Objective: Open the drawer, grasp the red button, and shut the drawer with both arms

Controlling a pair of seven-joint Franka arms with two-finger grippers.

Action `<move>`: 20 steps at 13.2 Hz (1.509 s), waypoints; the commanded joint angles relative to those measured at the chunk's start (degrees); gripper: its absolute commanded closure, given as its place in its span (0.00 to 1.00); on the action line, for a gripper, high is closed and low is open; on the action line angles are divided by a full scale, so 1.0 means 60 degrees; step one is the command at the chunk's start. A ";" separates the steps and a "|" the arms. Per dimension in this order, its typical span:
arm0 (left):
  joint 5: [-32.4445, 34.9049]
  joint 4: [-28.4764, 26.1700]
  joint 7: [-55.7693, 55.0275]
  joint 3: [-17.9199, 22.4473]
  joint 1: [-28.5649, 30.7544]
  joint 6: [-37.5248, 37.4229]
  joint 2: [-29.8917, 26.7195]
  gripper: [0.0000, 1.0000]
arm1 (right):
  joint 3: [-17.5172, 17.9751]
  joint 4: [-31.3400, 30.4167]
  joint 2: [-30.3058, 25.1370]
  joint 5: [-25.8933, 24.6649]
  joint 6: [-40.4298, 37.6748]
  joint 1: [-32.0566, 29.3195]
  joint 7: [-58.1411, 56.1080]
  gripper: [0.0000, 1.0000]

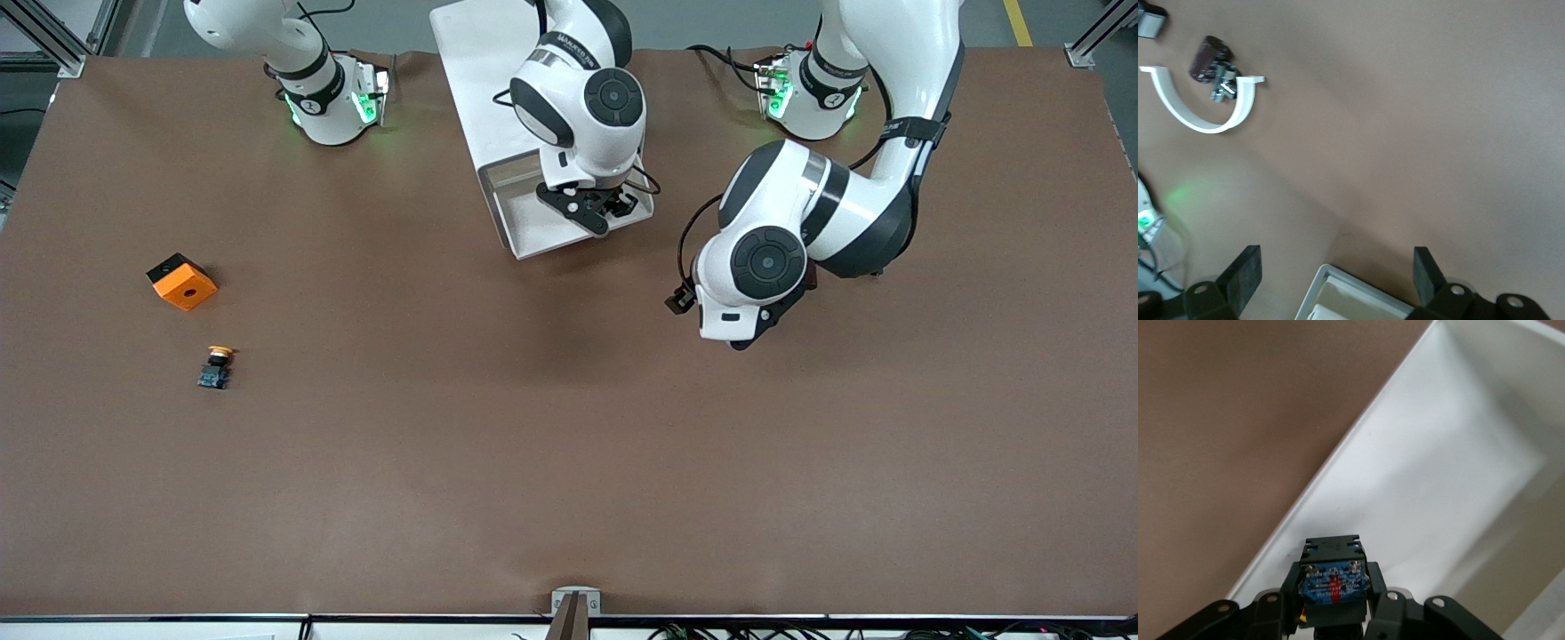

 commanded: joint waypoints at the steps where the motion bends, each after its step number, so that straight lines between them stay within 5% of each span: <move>1: 0.0079 -0.1565 -0.0011 -0.0519 0.0125 0.1553 -0.0668 0.00 | -0.0066 0.0616 0.0120 0.0284 -0.0178 -0.0109 0.0071 1.00; 5: -0.0139 -0.2592 0.0018 -0.0886 0.0140 0.2858 -0.0785 0.00 | -0.0080 0.1289 0.0047 0.0358 -0.0835 -0.0796 -0.0584 1.00; 11: -0.0960 -0.2900 0.0062 -0.1383 0.0126 0.3838 -0.0727 0.00 | -0.0183 0.1204 -0.1109 -0.0400 -0.2492 -0.3473 -0.5546 1.00; 17: -0.0976 -0.3458 0.0033 -0.2234 0.0008 0.4810 -0.0566 0.00 | -0.0212 0.0136 -0.1243 -0.0843 -0.1500 -0.6755 -0.9899 1.00; 20: -0.0976 -0.3516 -0.0099 -0.2673 -0.0006 0.4766 -0.0537 0.00 | -0.0212 -0.1019 -0.1301 -0.1397 -0.0213 -0.7622 -1.0913 1.00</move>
